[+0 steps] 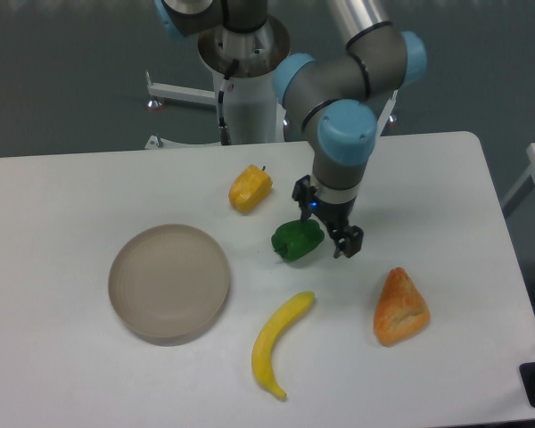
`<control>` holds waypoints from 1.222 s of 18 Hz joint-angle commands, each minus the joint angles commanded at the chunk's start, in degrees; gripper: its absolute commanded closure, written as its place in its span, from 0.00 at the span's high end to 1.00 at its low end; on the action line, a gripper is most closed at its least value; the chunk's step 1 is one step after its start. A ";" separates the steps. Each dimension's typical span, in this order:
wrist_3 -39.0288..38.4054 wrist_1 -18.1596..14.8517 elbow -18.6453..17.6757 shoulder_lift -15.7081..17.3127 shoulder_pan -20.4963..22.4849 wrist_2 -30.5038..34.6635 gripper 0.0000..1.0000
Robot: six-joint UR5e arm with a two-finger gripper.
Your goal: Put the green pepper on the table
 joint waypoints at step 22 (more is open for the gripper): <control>9.68 -9.96 7.84 -2.81 2.20 2.81 1.00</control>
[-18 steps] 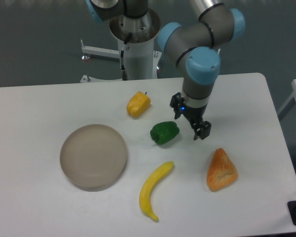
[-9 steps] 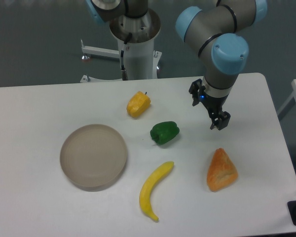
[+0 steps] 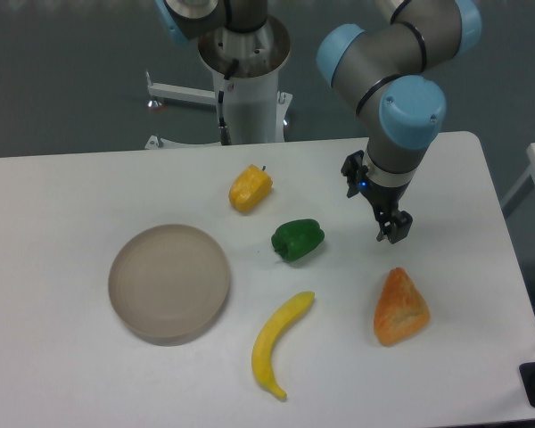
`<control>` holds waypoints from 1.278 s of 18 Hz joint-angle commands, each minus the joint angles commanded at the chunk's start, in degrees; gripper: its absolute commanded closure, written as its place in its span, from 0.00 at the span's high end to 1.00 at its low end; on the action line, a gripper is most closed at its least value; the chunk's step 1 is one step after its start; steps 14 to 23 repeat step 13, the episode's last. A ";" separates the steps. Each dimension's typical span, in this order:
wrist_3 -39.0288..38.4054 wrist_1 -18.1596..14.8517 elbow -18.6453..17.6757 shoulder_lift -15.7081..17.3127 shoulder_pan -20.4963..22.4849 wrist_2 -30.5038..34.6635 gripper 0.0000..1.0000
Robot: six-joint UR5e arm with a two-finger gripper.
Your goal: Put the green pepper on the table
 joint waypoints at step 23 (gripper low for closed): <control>0.44 0.35 0.17 -0.26 0.18 -1.67 1.00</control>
